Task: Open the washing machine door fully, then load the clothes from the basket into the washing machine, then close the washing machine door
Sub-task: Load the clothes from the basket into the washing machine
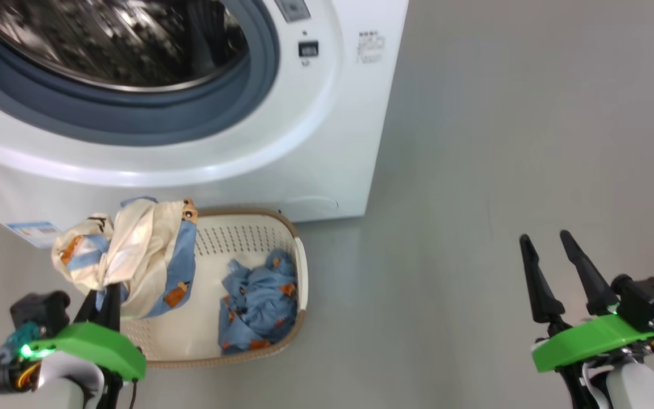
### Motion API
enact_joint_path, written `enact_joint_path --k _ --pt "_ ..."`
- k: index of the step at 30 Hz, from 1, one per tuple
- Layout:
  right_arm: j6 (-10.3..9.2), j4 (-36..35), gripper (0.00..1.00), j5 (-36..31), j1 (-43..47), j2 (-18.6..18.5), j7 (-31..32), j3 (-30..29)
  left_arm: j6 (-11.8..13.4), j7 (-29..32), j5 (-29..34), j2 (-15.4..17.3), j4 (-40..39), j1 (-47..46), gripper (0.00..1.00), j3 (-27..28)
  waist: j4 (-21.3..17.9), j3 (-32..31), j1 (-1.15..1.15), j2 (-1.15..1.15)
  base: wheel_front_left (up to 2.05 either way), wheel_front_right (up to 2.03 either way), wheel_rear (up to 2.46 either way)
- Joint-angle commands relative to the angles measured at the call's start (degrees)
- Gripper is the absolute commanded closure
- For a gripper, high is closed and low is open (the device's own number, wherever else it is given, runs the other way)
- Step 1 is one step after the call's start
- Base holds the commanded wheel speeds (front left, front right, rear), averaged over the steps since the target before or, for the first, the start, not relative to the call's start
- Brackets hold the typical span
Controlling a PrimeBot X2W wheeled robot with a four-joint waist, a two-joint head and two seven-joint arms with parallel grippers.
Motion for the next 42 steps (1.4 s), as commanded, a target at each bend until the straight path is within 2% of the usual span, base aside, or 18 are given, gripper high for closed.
enact_joint_path --k 1,18,32,42 --pt "0.09 -1.5 0.00 0.7 1.1 -0.8 -0.3 0.7 -0.1 -0.8 0.9 1.3 -3.1 1.4 1.00 2.8 1.6 -3.5 0.00 0.00 0.00 0.00 0.00" --pt "0.09 -3.5 0.00 1.3 6.8 -1.7 -0.3 -3.1 -0.1 -0.8 5.2 -4.4 -25.8 18.0 1.00 9.7 3.9 -7.8 0.00 0.00 0.00 0.00 0.00" --pt "0.09 -4.4 0.00 0.9 6.6 -1.1 -0.3 -3.6 -0.1 -0.8 4.7 -5.8 -29.5 19.4 1.00 10.0 3.6 -5.8 0.00 0.00 0.00 0.00 0.00" --pt "0.09 -5.0 0.00 0.5 3.3 0.5 -0.3 -2.9 -0.1 -0.8 4.0 -4.2 -28.1 11.2 1.00 8.9 2.9 1.0 0.00 0.00 0.00 0.00 0.00"
